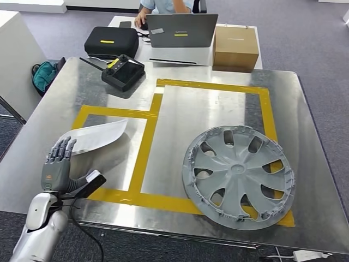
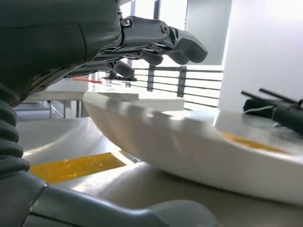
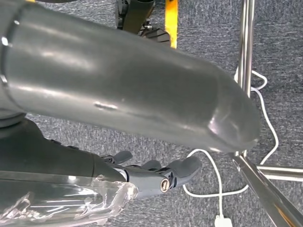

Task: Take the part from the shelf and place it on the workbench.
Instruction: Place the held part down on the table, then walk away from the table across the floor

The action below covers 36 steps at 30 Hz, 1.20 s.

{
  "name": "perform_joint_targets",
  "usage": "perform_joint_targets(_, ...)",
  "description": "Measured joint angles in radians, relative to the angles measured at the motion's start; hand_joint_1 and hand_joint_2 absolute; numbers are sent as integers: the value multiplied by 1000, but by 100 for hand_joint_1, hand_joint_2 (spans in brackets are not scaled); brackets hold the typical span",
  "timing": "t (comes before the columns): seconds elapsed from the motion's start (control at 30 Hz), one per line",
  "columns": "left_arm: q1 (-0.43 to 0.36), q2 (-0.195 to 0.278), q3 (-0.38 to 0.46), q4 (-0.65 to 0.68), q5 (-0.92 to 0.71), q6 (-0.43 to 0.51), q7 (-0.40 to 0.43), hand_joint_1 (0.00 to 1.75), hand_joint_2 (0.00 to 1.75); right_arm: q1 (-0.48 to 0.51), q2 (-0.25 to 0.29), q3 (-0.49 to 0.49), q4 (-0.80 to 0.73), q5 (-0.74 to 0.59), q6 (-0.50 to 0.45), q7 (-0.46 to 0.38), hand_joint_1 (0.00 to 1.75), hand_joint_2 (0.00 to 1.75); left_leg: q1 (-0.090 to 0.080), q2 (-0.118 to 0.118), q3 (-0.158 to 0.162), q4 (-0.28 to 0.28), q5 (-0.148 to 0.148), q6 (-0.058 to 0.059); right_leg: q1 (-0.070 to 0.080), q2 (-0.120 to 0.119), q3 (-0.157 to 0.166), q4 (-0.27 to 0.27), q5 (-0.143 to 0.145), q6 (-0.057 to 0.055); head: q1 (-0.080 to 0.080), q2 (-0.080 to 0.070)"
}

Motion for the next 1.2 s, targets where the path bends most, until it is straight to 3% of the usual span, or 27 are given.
perform_joint_targets(0.07, 35, -16, -12, -82, 49, 1, -28, 0, 0, 1, 0, -2, 0, -4, -2, 0, 0, 0, 6, 3, 4, -11, 7, 8, 1, -1, -5, 12, -15, 8, 1, 0)
perform_joint_targets(0.1, 53, -24, -18, -122, 67, -1, -36, 0, 0, 1, 0, -2, 0, -6, -4, 0, 0, 0, 10, 4, 6, -17, 10, 11, 2, -2, -18, 41, -38, 11, 3, 0)
perform_joint_targets(0.2, 97, -41, -30, -213, 101, -13, -49, 0, 0, 2, 1, -3, 0, -7, -6, 0, 0, 0, 15, 7, 5, -20, 11, 12, -1, -4, -100, 230, -135, 21, 6, 0)
perform_joint_targets(0.23, 110, -45, -32, -233, 111, -17, -53, 0, 0, 3, 1, -4, 0, -8, -5, 0, 0, 0, 16, 8, 5, -20, 12, 12, -3, -5, -119, 275, -146, 24, 6, 0)
perform_joint_targets(0.27, 121, -49, -33, -250, 122, -19, -59, 0, 0, 4, 1, -5, 0, -9, -5, 0, 0, 0, 17, 8, 4, -20, 13, 10, -5, -5, -120, 282, -136, 27, 6, 0)
perform_joint_targets(0.3, 131, -52, -33, -265, 131, -20, -64, 0, 0, 4, 1, -6, 0, -9, -5, 0, 0, 0, 20, 8, 4, -19, 15, 6, -7, -5, -100, 247, -108, 31, 5, 0)
perform_joint_targets(0.37, 146, -55, -33, -293, 146, -21, -74, 0, 0, 3, 3, -8, 0, -10, -5, 0, 0, 0, 25, 6, 0, -15, 19, -6, -13, -3, -23, 107, -44, 41, 7, 0)
perform_joint_targets(0.4, 152, -56, -33, -306, 151, -21, -78, 0, 0, 1, 4, -9, 1, -10, -5, 0, 0, 0, 26, 4, -3, -13, 22, -15, -15, 2, 5, 53, -24, 40, 7, 0)
perform_joint_targets(0.47, 160, -57, -33, -328, 156, -21, -84, 0, 0, 0, 7, -9, 2, -9, -5, 0, 0, 0, 24, 0, -8, -9, 32, -31, -15, 11, 18, 15, -18, 27, 7, 0)
perform_joint_targets(0.53, 169, -59, -33, -341, 158, -21, -86, 0, 0, -1, 7, -10, 2, -8, -5, 0, 0, 0, 26, -3, -12, -11, 41, -44, -14, 11, -1, 19, -12, 3, 5, 0)
perform_joint_targets(0.6, 176, -60, -34, -349, 160, -21, -86, 0, 0, -1, 7, -11, 2, -9, -5, 0, 0, 0, 30, -1, -29, 21, -2, -54, -14, 9, -13, 19, 5, -19, 1, 0)
perform_joint_targets(0.7, 180, -61, -34, -356, 163, -21, -86, 0, 0, 1, 7, -12, 2, -8, -6, 0, 0, 0, 30, 0, -85, 200, -140, -59, -9, 4, -42, 19, 34, -35, -4, 0)
perform_joint_targets(0.73, 181, -61, -34, -357, 164, -21, -86, 0, 0, 2, 7, -12, 2, -8, -6, 0, 0, 0, 30, 0, -93, 251, -163, -58, -6, 2, -53, 19, 42, -36, -4, 0)
perform_joint_targets(0.77, 182, -62, -34, -357, 164, -21, -87, 0, 0, 2, 7, -12, 2, -7, -6, 0, 0, 0, 29, 0, -86, 270, -167, -56, -4, 0, -63, 20, 49, -37, -4, 0)
perform_joint_targets(0.8, 183, -62, -34, -358, 164, -21, -87, 0, 0, 2, 7, -13, 2, -6, -5, 0, 0, 0, 29, 1, -60, 250, -154, -52, -2, 0, -72, 20, 57, -37, -4, 0)
perform_joint_targets(0.87, 184, -63, -34, -361, 165, -22, -90, 0, 0, 1, 7, -13, 2, -5, -5, 0, 0, 0, 25, 1, 35, 125, -112, -41, 1, 0, -87, 20, 70, -33, -4, 0)
perform_joint_targets(0.93, 183, -65, -34, -368, 170, -25, -96, 0, 0, -1, 7, -13, 2, -4, -6, 0, 0, 0, 20, 0, 112, 7, -96, -31, 4, 0, -97, 21, 83, -23, -3, 0)
perform_joint_targets(0.97, 183, -65, -34, -372, 177, -29, -100, 0, 0, -1, 7, -13, 2, -4, -6, 0, 0, 0, 17, 0, 127, -19, -96, -28, 4, 0, -100, 21, 89, -17, -4, 0)
perform_joint_targets(1.07, 190, -71, -34, -378, 217, -46, -120, 0, 0, 1, 6, -15, 2, -3, -6, 0, 0, 0, 15, 3, 113, -30, -78, -10, 1, -1, -110, 21, 96, 4, -7, 0)
perform_joint_targets(1.13, 195, -79, -34, -386, 259, -55, -141, 0, 0, 3, 6, -17, 2, -4, -7, -1, 0, 0, 18, 7, 93, -34, -57, 5, 0, -3, -136, 76, 33, 13, -5, 0)
perform_joint_targets(1.2, 204, -88, -34, -396, 319, -62, -170, 0, 0, 2, 6, -18, 2, -10, -12, -5, 0, 0, 17, 9, 68, -34, -37, 11, 0, -4, -170, 200, -64, 21, -1, 0)
